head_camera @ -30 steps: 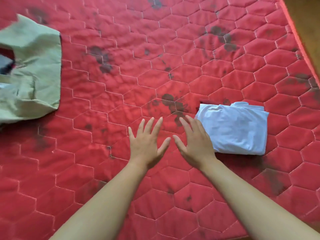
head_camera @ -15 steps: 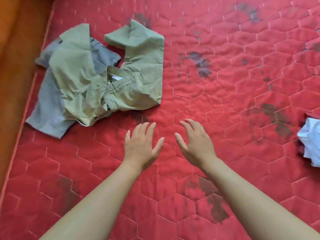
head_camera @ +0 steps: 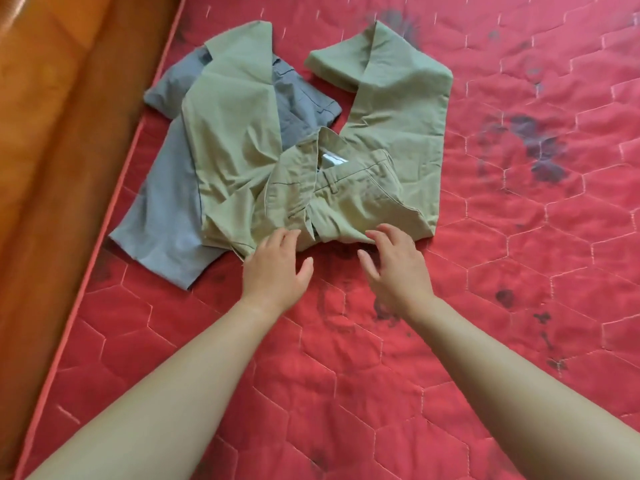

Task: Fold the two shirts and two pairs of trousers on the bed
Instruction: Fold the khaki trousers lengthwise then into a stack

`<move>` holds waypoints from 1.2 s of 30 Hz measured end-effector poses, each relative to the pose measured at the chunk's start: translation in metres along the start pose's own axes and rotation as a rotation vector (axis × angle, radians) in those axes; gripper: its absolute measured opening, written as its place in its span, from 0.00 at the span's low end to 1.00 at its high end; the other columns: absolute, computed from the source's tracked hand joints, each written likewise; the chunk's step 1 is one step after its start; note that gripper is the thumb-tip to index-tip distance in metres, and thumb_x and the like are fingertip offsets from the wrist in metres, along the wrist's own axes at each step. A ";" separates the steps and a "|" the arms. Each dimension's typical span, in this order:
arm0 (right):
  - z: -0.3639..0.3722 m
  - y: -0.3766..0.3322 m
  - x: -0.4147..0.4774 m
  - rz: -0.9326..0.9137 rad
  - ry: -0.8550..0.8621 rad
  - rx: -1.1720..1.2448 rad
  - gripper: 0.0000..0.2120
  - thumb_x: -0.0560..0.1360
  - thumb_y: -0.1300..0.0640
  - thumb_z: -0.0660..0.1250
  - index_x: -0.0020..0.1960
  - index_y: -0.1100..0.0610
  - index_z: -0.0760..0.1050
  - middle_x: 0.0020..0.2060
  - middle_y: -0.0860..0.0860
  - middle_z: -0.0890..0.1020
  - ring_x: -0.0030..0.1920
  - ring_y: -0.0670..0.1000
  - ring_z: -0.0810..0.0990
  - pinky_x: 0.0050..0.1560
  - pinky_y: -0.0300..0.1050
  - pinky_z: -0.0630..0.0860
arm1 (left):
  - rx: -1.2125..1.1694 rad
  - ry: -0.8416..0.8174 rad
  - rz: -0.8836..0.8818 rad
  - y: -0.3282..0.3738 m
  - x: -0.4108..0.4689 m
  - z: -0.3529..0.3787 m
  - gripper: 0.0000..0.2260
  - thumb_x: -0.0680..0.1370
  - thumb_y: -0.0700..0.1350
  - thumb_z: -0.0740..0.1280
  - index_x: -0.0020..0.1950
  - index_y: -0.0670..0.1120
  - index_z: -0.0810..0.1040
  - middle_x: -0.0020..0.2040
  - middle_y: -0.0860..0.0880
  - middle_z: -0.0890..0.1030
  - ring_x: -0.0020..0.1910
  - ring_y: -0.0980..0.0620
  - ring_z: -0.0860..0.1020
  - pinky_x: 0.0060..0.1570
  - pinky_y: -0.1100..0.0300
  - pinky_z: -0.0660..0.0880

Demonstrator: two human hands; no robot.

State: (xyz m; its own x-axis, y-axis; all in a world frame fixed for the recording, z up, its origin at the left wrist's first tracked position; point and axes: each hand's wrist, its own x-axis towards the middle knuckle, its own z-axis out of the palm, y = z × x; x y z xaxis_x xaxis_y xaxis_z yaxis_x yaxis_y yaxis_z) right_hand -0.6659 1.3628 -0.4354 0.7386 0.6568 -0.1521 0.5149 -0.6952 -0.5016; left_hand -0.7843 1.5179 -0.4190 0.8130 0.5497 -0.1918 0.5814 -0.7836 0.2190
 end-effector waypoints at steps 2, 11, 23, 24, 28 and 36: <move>0.011 -0.004 0.031 0.025 0.038 -0.047 0.19 0.76 0.50 0.63 0.64 0.57 0.72 0.65 0.55 0.70 0.67 0.57 0.65 0.61 0.57 0.68 | -0.038 -0.013 0.059 -0.016 0.028 0.004 0.24 0.75 0.52 0.64 0.70 0.48 0.66 0.67 0.49 0.68 0.66 0.47 0.67 0.62 0.49 0.69; 0.050 0.007 0.113 0.350 0.084 -0.170 0.30 0.77 0.48 0.60 0.75 0.48 0.50 0.75 0.59 0.52 0.73 0.62 0.54 0.68 0.64 0.54 | 0.070 -0.252 0.119 -0.046 0.105 0.033 0.37 0.69 0.66 0.66 0.73 0.64 0.53 0.75 0.50 0.56 0.74 0.46 0.53 0.68 0.40 0.57; 0.040 0.034 0.001 0.394 0.010 0.218 0.36 0.74 0.52 0.67 0.76 0.54 0.52 0.65 0.56 0.74 0.63 0.59 0.73 0.57 0.49 0.70 | -0.205 -0.120 0.176 -0.029 0.024 0.025 0.10 0.74 0.53 0.67 0.45 0.50 0.68 0.42 0.52 0.76 0.46 0.46 0.76 0.40 0.55 0.65; 0.033 0.040 -0.013 0.383 0.007 0.222 0.36 0.74 0.52 0.67 0.76 0.53 0.53 0.65 0.55 0.74 0.63 0.59 0.73 0.57 0.48 0.70 | -0.210 -0.105 0.176 -0.027 0.008 0.022 0.12 0.74 0.53 0.67 0.42 0.50 0.65 0.39 0.53 0.73 0.44 0.46 0.75 0.38 0.56 0.62; -0.010 0.065 -0.071 0.335 -0.060 0.236 0.37 0.73 0.53 0.69 0.75 0.47 0.54 0.63 0.53 0.76 0.61 0.56 0.75 0.55 0.46 0.72 | -0.328 -0.126 0.057 -0.010 -0.057 0.009 0.14 0.73 0.53 0.69 0.41 0.51 0.65 0.35 0.57 0.70 0.37 0.50 0.73 0.35 0.58 0.60; -0.087 0.108 -0.168 0.327 -0.246 0.189 0.41 0.70 0.53 0.72 0.75 0.52 0.51 0.54 0.54 0.80 0.51 0.56 0.79 0.47 0.47 0.74 | -0.324 -0.063 -0.085 0.072 -0.153 -0.014 0.07 0.74 0.45 0.69 0.51 0.47 0.76 0.46 0.51 0.78 0.48 0.47 0.75 0.43 0.60 0.64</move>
State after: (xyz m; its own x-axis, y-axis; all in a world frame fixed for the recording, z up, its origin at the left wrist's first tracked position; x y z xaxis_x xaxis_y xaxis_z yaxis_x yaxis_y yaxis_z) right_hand -0.6961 1.1521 -0.3903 0.7122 0.4773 -0.5147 0.1663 -0.8271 -0.5368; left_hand -0.8667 1.3816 -0.3608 0.7640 0.5818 -0.2790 0.6343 -0.5979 0.4901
